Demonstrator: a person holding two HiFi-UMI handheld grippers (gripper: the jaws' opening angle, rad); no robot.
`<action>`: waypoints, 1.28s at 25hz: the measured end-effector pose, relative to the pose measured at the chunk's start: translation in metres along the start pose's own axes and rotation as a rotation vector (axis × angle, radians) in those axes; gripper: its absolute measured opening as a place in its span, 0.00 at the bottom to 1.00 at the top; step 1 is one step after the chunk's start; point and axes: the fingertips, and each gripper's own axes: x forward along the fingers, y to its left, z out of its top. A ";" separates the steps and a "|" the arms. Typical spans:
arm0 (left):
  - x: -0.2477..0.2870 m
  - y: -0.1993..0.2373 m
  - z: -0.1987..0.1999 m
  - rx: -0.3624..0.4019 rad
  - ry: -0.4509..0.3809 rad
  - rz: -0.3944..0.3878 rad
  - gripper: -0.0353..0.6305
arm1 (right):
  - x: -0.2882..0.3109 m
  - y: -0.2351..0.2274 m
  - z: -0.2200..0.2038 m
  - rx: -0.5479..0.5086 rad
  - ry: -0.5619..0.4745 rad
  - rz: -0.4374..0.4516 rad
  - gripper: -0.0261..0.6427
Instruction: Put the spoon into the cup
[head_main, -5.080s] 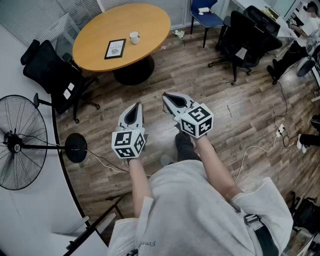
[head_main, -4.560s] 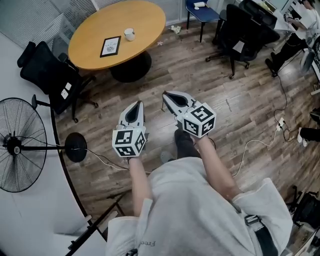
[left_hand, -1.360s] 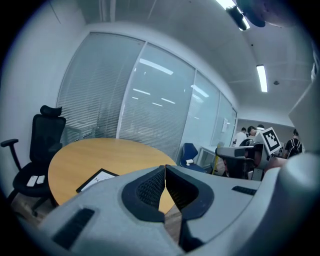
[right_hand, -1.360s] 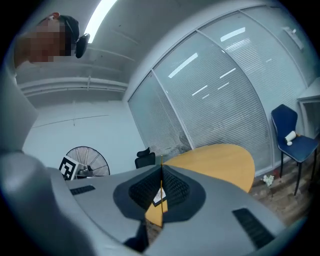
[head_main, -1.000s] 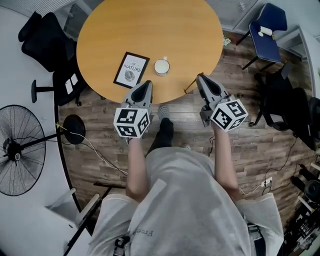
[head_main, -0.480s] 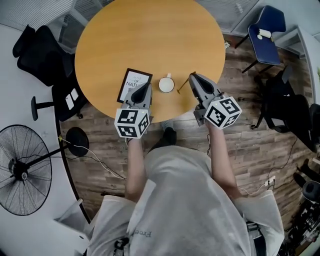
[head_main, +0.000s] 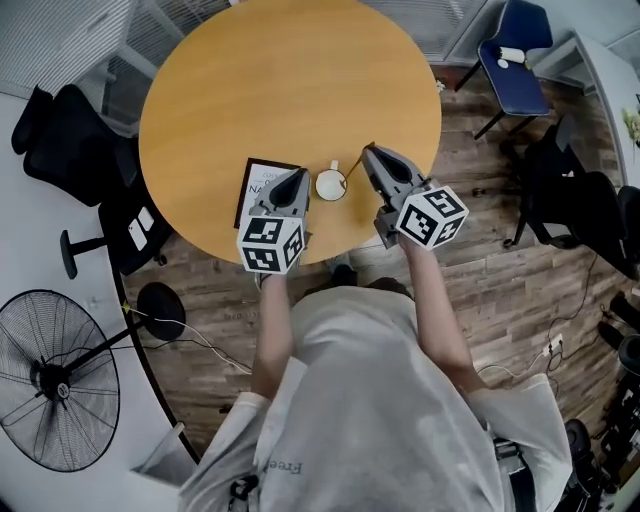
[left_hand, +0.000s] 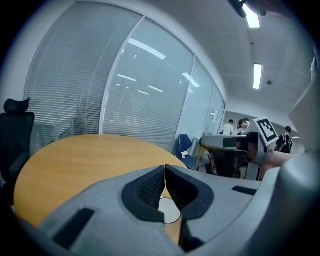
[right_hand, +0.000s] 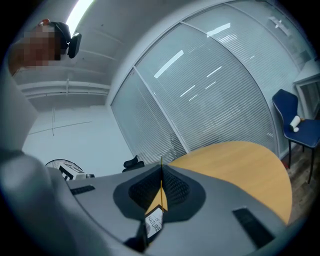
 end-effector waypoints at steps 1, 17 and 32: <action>0.003 -0.001 -0.001 0.001 0.006 -0.009 0.07 | 0.001 -0.001 -0.002 0.002 0.001 -0.003 0.04; 0.011 -0.020 -0.022 0.026 0.049 -0.086 0.07 | 0.016 -0.004 -0.029 0.011 0.058 -0.007 0.04; -0.001 -0.003 -0.032 0.017 0.074 -0.053 0.07 | 0.027 -0.018 -0.060 0.052 0.058 -0.085 0.04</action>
